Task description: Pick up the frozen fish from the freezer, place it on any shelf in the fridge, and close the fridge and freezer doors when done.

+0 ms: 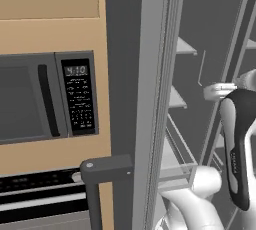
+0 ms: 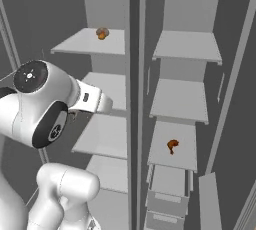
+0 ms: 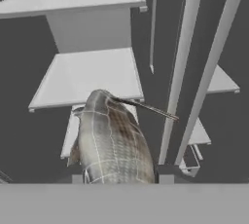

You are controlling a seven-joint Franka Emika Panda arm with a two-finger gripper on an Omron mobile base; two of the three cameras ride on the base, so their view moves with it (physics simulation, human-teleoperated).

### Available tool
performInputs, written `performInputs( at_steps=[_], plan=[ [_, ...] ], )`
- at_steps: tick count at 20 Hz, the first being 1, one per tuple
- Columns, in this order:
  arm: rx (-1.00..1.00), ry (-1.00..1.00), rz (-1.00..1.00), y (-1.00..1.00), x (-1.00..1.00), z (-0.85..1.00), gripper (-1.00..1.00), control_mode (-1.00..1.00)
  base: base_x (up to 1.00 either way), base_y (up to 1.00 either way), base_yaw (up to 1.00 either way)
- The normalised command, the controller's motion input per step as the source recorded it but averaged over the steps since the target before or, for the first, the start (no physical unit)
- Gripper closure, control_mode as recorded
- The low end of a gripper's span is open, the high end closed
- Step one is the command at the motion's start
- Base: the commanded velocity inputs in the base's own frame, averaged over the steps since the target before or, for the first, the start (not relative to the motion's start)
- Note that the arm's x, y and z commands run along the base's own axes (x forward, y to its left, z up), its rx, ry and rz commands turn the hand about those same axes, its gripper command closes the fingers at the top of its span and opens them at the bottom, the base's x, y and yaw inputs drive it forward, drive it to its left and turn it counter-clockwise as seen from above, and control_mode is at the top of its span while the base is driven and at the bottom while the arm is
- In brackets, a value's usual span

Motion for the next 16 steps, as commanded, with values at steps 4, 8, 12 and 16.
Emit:
performInputs(
  at_steps=[4,8,12,16],
  plan=[
    [-0.06,-0.37,0.0,0.87,0.91,0.98,1.0,-1.0,0.0,0.0,0.0],
    [-0.02,-0.2,0.0,0.53,1.0,0.97,1.0,-1.0,0.0,0.0,0.0],
    [0.0,-0.04,-0.01,0.23,1.0,0.69,1.0,-1.0,0.0,0.0,0.0],
    [0.0,0.11,0.0,0.0,1.0,0.28,1.0,-1.0,0.0,0.0,0.0]
  ],
)
